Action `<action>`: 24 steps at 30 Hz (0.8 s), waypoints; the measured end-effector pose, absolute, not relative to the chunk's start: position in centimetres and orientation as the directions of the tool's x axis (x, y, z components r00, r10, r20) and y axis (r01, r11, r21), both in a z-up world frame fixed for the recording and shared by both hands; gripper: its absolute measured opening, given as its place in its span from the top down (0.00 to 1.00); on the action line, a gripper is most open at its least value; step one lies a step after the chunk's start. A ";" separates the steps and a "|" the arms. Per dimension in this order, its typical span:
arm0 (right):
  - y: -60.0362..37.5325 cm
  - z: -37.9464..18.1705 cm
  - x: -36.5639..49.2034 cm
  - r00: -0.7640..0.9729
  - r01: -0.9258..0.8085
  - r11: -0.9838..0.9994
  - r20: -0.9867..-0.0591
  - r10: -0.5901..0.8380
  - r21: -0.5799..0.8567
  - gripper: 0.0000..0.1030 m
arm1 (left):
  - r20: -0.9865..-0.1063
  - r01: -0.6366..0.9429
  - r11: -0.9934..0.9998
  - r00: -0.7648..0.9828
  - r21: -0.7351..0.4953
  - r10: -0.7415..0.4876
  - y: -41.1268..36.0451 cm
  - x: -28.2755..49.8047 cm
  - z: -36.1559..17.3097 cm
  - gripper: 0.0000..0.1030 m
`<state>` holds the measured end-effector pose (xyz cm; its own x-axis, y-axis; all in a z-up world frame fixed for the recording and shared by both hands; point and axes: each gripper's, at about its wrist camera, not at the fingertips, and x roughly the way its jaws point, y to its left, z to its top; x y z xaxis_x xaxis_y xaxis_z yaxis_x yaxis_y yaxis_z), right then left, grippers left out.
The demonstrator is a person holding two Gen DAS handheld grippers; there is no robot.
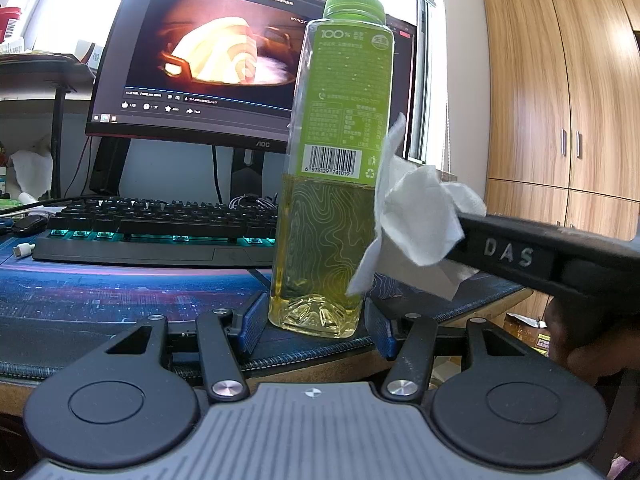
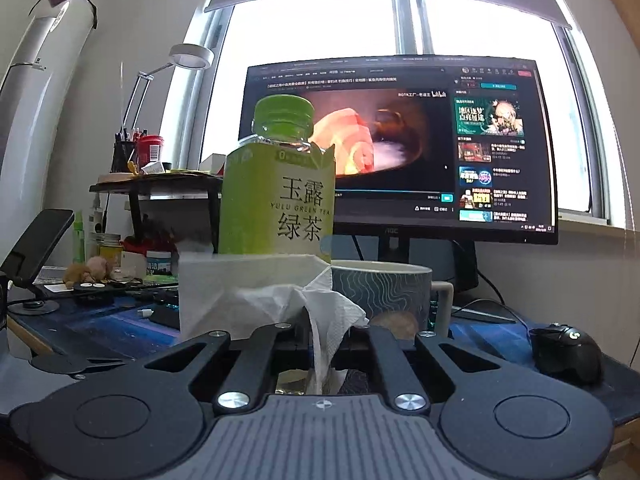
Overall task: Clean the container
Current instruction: 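Rub the white tissue over the bottle barcode side with the left tool while the right tool holds it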
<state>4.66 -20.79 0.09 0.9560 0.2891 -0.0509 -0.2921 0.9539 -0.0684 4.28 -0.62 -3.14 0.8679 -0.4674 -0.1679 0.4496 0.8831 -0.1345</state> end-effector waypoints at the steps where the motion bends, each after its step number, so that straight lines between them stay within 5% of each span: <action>1: -20.9 0.0 4.8 0.956 -0.291 0.954 -0.057 0.288 -0.064 0.92 | -0.168 0.450 0.883 0.868 -0.134 -0.467 -0.6 4.3 -3.1 0.44; 24: -21.0 -0.3 5.2 0.957 -0.286 0.956 -0.072 0.282 -0.061 0.92 | -0.171 0.451 0.883 0.867 -0.128 -0.468 -0.6 4.2 -3.2 0.44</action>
